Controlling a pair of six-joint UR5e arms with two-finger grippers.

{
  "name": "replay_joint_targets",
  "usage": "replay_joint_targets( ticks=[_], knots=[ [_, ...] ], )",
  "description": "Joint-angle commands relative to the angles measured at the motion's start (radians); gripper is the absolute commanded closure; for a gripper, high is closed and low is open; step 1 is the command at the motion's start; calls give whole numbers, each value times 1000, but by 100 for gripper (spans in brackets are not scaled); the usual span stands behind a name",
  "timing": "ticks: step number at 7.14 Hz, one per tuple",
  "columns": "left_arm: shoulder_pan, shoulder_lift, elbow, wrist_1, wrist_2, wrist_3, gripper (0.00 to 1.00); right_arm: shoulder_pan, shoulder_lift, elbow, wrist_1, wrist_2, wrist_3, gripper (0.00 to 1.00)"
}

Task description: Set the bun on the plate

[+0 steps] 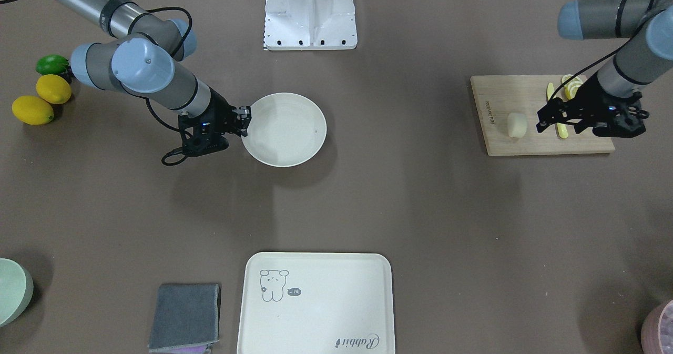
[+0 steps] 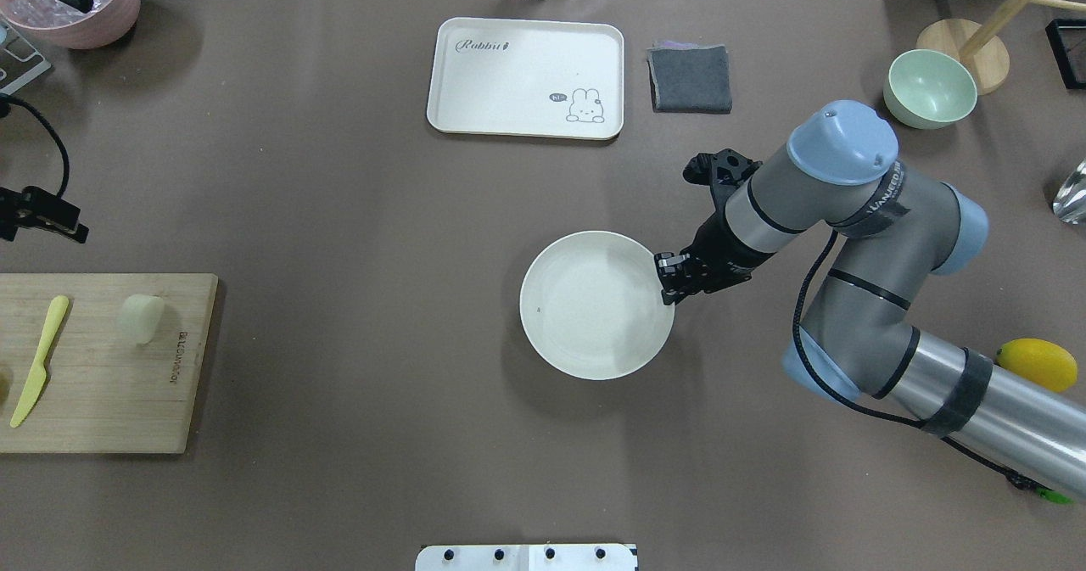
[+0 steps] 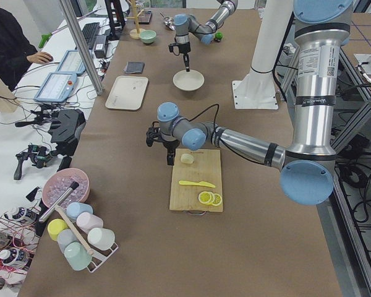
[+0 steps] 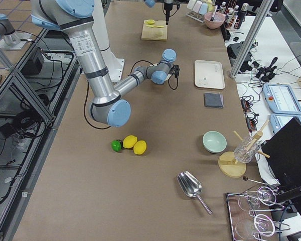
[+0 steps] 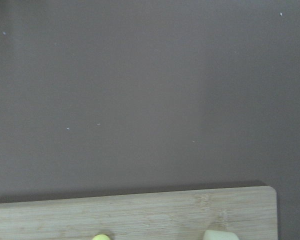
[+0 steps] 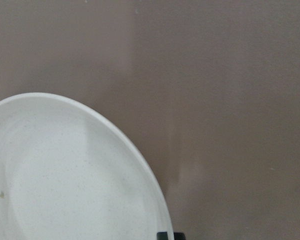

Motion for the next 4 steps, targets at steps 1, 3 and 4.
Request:
replay_joint_targets(
  ticks=[1, 3, 4],
  knots=[
    [120, -2, 3, -54, 54, -147, 3, -24, 54, -59, 3, -2, 4, 100],
    [186, 1, 9, -84, 115, -196, 6, -45, 82, -84, 3, -3, 4, 100],
    [186, 24, 11, -92, 117, -192, 8, -56, 91, -92, 3, -4, 4, 100]
  ],
)
